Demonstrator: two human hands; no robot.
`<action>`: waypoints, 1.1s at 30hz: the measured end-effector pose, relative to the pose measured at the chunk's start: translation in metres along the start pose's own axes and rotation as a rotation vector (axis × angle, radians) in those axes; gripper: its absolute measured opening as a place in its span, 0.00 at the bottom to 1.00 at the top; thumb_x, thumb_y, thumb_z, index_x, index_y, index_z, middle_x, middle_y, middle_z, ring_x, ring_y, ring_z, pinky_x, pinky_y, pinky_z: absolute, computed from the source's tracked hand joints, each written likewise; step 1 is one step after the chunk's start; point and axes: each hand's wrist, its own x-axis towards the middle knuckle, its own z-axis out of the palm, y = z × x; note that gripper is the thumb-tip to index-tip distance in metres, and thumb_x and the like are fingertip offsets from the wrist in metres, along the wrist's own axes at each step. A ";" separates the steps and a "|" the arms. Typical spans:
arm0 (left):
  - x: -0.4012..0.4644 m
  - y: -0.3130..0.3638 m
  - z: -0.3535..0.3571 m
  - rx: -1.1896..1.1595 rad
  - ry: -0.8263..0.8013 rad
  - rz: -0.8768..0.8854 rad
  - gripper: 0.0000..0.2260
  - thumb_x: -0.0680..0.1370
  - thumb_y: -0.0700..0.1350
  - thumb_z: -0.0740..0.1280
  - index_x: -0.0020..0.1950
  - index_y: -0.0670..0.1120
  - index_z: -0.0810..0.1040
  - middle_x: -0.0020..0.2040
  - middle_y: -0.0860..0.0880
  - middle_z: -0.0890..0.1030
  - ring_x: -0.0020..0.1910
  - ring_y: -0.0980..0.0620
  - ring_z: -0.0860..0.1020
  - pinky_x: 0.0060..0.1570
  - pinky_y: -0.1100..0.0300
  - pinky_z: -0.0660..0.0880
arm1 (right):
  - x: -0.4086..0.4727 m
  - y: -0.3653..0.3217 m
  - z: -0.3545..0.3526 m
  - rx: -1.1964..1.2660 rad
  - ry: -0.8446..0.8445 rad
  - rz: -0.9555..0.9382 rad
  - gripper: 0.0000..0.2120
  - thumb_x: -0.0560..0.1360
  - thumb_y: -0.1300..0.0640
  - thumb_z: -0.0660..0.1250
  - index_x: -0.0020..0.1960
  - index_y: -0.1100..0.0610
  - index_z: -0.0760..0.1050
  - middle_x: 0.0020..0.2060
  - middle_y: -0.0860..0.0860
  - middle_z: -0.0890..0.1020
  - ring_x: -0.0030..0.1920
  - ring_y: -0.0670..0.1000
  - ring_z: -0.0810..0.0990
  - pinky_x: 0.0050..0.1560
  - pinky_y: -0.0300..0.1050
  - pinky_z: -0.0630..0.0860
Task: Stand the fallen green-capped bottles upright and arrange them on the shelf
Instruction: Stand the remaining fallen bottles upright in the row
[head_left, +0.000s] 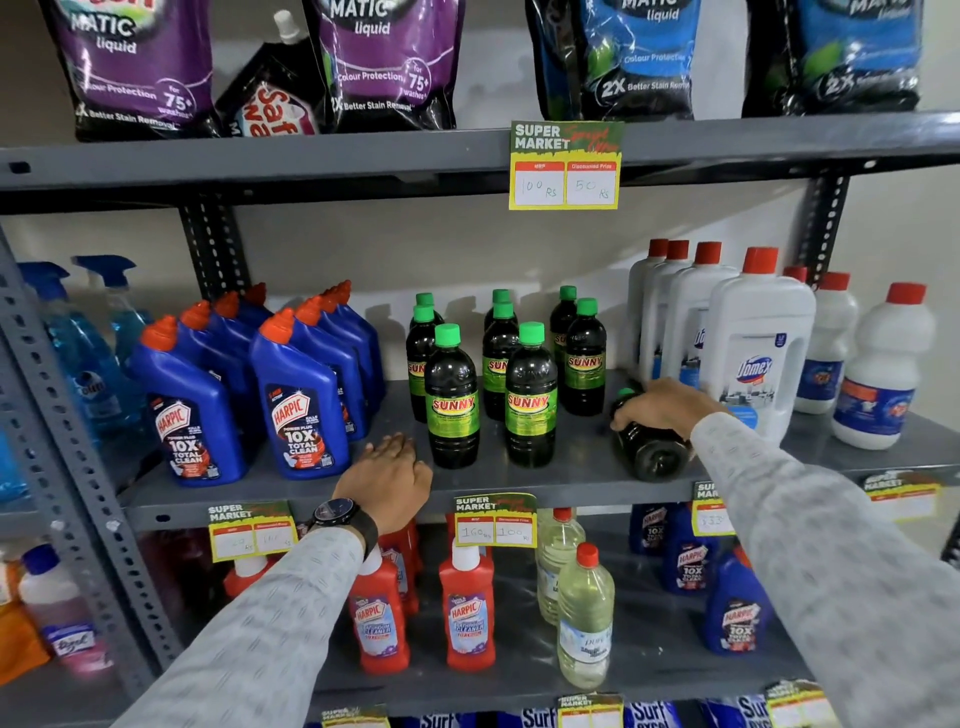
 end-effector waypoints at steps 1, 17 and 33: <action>0.000 -0.001 0.001 0.005 -0.003 0.001 0.28 0.83 0.52 0.47 0.81 0.41 0.58 0.82 0.43 0.58 0.81 0.48 0.56 0.79 0.51 0.52 | -0.002 -0.001 -0.003 0.027 -0.002 0.002 0.28 0.64 0.41 0.77 0.56 0.58 0.77 0.51 0.56 0.80 0.52 0.60 0.81 0.57 0.53 0.80; 0.001 -0.001 0.000 0.006 -0.001 0.005 0.29 0.83 0.54 0.45 0.81 0.42 0.58 0.82 0.42 0.58 0.81 0.48 0.57 0.79 0.51 0.53 | -0.033 -0.012 0.049 0.736 0.489 -0.409 0.36 0.70 0.53 0.81 0.65 0.53 0.59 0.58 0.49 0.75 0.55 0.53 0.77 0.57 0.50 0.73; 0.000 0.000 -0.001 0.023 0.001 0.004 0.28 0.83 0.52 0.46 0.81 0.41 0.58 0.82 0.42 0.58 0.81 0.48 0.56 0.79 0.51 0.52 | 0.002 0.018 0.076 0.866 0.231 -0.394 0.36 0.72 0.60 0.78 0.75 0.51 0.64 0.61 0.47 0.81 0.61 0.51 0.81 0.68 0.57 0.75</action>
